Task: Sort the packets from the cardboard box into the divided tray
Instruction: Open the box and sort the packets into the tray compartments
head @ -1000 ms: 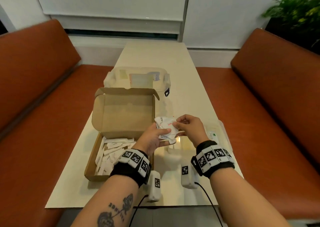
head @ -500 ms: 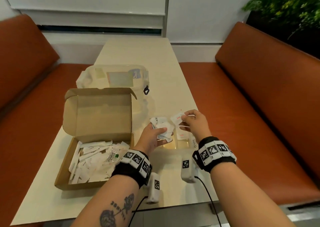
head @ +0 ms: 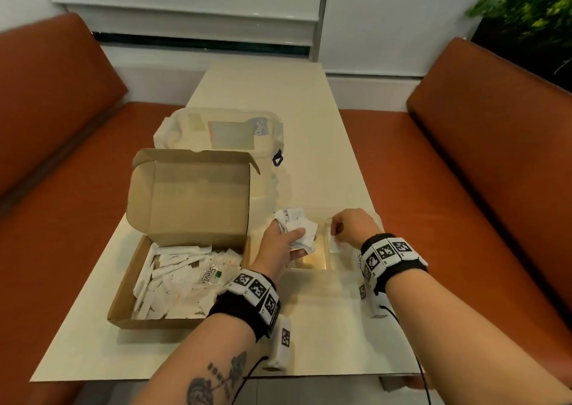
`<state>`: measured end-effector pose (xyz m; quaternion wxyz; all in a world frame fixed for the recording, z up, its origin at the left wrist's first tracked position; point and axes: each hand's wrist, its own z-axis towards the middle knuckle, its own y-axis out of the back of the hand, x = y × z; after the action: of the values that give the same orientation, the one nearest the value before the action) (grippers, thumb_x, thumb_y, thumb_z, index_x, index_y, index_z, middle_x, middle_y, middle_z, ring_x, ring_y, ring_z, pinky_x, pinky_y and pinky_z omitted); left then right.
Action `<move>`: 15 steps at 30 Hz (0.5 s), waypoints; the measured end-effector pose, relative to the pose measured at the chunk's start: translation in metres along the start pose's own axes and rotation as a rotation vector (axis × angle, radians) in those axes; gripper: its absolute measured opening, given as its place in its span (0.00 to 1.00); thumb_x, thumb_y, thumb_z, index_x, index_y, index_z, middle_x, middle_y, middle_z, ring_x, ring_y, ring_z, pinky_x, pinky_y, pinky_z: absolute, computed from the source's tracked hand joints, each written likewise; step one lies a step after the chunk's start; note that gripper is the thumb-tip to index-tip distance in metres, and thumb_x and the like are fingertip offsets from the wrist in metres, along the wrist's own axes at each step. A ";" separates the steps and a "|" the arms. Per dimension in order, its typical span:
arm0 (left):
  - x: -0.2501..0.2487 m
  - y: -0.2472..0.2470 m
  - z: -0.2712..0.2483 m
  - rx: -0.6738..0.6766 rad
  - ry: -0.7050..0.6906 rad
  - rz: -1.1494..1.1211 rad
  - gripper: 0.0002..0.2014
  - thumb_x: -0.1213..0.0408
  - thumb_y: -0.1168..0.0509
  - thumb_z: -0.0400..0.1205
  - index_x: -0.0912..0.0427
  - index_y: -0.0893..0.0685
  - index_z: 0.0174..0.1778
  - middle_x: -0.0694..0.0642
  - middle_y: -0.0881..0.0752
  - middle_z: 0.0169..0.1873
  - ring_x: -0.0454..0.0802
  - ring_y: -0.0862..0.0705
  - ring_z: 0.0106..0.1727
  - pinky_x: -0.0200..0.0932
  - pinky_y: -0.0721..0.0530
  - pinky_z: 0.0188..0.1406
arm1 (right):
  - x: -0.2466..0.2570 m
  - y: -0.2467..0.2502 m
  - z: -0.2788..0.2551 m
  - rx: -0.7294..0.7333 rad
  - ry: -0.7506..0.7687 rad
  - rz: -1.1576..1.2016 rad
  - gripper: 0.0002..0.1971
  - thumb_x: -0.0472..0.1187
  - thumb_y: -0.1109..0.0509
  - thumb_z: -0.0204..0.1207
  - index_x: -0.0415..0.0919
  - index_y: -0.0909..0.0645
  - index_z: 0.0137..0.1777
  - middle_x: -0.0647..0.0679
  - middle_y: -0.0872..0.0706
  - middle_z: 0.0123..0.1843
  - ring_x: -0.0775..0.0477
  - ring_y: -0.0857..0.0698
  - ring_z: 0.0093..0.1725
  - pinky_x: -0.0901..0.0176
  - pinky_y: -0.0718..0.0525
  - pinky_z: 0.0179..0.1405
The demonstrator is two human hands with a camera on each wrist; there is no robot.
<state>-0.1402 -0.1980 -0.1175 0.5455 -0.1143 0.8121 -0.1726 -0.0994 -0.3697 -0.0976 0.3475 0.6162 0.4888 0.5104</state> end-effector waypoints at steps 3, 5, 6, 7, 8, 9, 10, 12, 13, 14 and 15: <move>0.002 0.001 0.001 0.018 0.000 -0.004 0.17 0.77 0.39 0.82 0.61 0.26 0.66 0.64 0.16 0.58 0.58 0.14 0.51 0.50 0.11 0.43 | 0.005 -0.003 0.003 0.084 0.015 -0.065 0.10 0.28 0.29 0.67 0.42 0.13 0.43 0.47 0.11 0.46 0.48 0.15 0.45 0.63 0.20 0.43; 0.002 0.002 0.002 0.030 -0.002 -0.018 0.17 0.77 0.39 0.82 0.61 0.26 0.66 0.63 0.16 0.56 0.57 0.13 0.49 0.49 0.10 0.41 | 0.004 -0.005 0.003 0.093 0.016 -0.075 0.11 0.27 0.30 0.67 0.41 0.14 0.45 0.46 0.11 0.47 0.49 0.17 0.43 0.63 0.22 0.42; 0.003 0.002 0.003 0.034 -0.002 -0.023 0.17 0.77 0.39 0.82 0.60 0.25 0.65 0.62 0.16 0.55 0.56 0.13 0.48 0.48 0.10 0.40 | 0.003 -0.006 0.003 0.092 0.014 -0.055 0.12 0.26 0.30 0.68 0.40 0.15 0.47 0.45 0.11 0.49 0.48 0.17 0.43 0.62 0.20 0.44; 0.003 0.003 0.003 0.037 -0.001 -0.024 0.16 0.77 0.39 0.82 0.59 0.25 0.64 0.61 0.15 0.54 0.56 0.13 0.48 0.48 0.10 0.39 | 0.001 -0.007 0.003 0.085 0.010 -0.033 0.13 0.26 0.30 0.68 0.40 0.17 0.50 0.45 0.12 0.51 0.47 0.17 0.46 0.60 0.19 0.47; 0.003 0.003 0.004 0.040 0.000 -0.022 0.16 0.77 0.39 0.82 0.58 0.25 0.63 0.61 0.15 0.53 0.56 0.13 0.47 0.48 0.10 0.39 | -0.001 -0.008 0.002 0.076 0.007 -0.031 0.14 0.27 0.29 0.68 0.40 0.19 0.53 0.45 0.14 0.53 0.45 0.17 0.49 0.58 0.18 0.50; 0.003 0.003 0.004 0.042 0.002 -0.020 0.16 0.77 0.38 0.82 0.58 0.24 0.63 0.60 0.15 0.53 0.56 0.13 0.48 0.48 0.10 0.39 | -0.003 -0.008 0.001 0.071 0.006 -0.060 0.16 0.28 0.27 0.69 0.40 0.20 0.55 0.45 0.15 0.54 0.44 0.17 0.53 0.56 0.18 0.53; 0.003 0.003 0.005 0.044 0.003 -0.016 0.15 0.77 0.38 0.82 0.57 0.24 0.62 0.61 0.15 0.53 0.56 0.13 0.48 0.48 0.10 0.39 | -0.005 -0.009 0.001 0.073 0.008 -0.121 0.16 0.31 0.26 0.69 0.41 0.20 0.56 0.46 0.15 0.55 0.44 0.18 0.55 0.56 0.19 0.54; 0.004 0.004 0.006 0.049 0.004 -0.009 0.15 0.77 0.38 0.82 0.55 0.23 0.60 0.61 0.15 0.55 0.57 0.13 0.49 0.47 0.10 0.38 | -0.008 -0.009 0.000 0.076 0.011 -0.245 0.12 0.35 0.27 0.72 0.42 0.19 0.55 0.46 0.15 0.55 0.43 0.17 0.56 0.57 0.20 0.52; 0.004 0.003 0.006 0.051 0.006 -0.004 0.15 0.77 0.38 0.82 0.55 0.23 0.59 0.62 0.16 0.55 0.57 0.13 0.49 0.47 0.10 0.38 | -0.009 -0.010 0.000 0.077 0.011 -0.279 0.10 0.36 0.28 0.73 0.42 0.19 0.54 0.46 0.14 0.55 0.44 0.17 0.55 0.57 0.20 0.51; 0.004 0.003 0.006 0.051 0.009 0.001 0.15 0.76 0.38 0.82 0.54 0.23 0.59 0.62 0.16 0.56 0.58 0.13 0.50 0.47 0.10 0.38 | -0.010 -0.010 0.000 0.078 0.009 -0.298 0.09 0.37 0.28 0.74 0.42 0.18 0.54 0.46 0.14 0.55 0.44 0.17 0.55 0.58 0.20 0.50; 0.004 0.004 0.007 0.052 0.012 0.005 0.15 0.76 0.38 0.82 0.54 0.23 0.60 0.62 0.16 0.56 0.58 0.13 0.51 0.48 0.10 0.39 | -0.010 -0.011 0.000 0.082 0.007 -0.310 0.09 0.37 0.28 0.74 0.42 0.18 0.53 0.46 0.14 0.54 0.43 0.17 0.55 0.57 0.20 0.50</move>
<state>-0.1352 -0.1974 -0.1248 0.5438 -0.0973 0.8109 -0.1929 -0.1017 -0.3765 -0.1109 0.3951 0.5453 0.5996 0.4326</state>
